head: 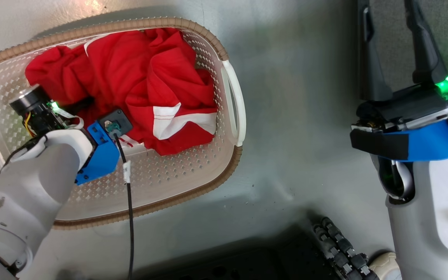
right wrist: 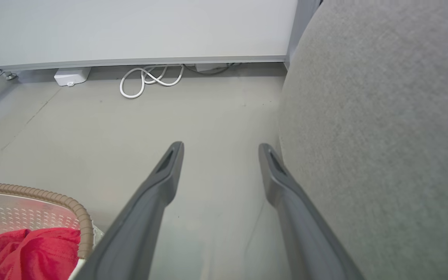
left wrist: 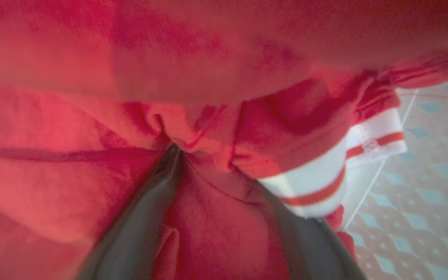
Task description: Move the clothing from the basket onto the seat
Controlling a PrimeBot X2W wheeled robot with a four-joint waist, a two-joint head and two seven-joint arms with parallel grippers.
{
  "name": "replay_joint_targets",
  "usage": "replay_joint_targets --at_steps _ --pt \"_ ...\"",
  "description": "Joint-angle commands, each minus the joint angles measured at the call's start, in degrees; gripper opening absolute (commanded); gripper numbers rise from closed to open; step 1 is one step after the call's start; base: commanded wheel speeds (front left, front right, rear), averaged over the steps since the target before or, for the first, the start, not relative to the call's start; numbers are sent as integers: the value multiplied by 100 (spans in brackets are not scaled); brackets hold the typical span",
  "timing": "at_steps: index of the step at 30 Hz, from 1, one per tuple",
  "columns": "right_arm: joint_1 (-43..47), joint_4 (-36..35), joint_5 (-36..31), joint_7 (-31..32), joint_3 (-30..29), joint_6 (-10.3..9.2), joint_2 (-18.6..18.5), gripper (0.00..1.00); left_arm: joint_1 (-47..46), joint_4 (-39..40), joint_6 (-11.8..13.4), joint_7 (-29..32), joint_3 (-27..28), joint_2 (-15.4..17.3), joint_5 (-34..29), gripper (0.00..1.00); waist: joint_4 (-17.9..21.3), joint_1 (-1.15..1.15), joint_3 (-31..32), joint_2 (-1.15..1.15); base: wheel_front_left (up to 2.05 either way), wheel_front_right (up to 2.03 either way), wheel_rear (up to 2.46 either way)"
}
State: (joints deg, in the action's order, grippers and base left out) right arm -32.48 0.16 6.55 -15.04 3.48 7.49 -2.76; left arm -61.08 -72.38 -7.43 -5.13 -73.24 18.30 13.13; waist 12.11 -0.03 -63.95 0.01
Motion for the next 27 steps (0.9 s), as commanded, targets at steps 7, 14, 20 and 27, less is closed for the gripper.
replay_joint_targets --at_steps 7,14,20,27 --pt "12 -78 6 -21 -92 1 -21 100 -180 -159 -5 583 -28 27 56 100 47 3 -128 -1 0 0 0" --pt "-71 -40 16 -22 -82 1 -21 100 -104 -158 7 619 -37 -97 -4 0 30 3 -95 -1 0 0 0" --pt "-99 3 -18 -22 -115 1 -21 100 -54 -130 4 580 -35 -159 40 0 -11 3 8 -1 0 0 0" --pt "-67 94 -34 -22 -138 1 -24 100 40 -87 -9 459 -31 -228 112 0 -80 3 223 -1 0 0 0"
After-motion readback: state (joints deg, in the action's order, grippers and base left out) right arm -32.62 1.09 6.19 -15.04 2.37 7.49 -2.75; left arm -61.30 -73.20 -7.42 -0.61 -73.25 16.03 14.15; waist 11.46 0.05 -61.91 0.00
